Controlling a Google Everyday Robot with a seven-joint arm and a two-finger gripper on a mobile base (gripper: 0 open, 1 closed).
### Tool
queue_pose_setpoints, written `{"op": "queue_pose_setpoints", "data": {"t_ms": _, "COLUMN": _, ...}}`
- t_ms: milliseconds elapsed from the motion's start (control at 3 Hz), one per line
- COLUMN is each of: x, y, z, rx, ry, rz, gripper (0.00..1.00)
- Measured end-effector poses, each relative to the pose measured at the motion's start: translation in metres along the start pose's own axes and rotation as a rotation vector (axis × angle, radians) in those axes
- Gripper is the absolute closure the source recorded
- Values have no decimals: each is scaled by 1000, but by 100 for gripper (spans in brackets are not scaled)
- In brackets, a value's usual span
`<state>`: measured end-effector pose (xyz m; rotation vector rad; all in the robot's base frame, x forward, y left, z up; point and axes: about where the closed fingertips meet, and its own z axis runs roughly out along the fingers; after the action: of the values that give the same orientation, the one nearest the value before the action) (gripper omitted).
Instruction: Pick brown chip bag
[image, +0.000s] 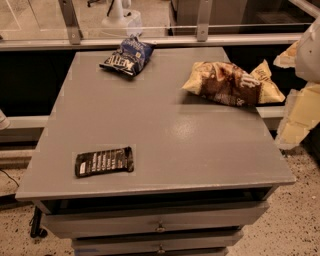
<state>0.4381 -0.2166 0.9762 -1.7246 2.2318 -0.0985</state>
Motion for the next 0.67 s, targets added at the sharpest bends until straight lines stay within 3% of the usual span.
{"op": "queue_pose_setpoints", "data": {"t_ms": 333, "x": 0, "y": 0, "z": 0, "rx": 0, "ry": 0, "rz": 0, "gripper": 0}}
{"op": "queue_pose_setpoints", "data": {"t_ms": 667, "x": -4, "y": -6, "z": 10, "rx": 32, "ry": -25, "rz": -2, "gripper": 0}}
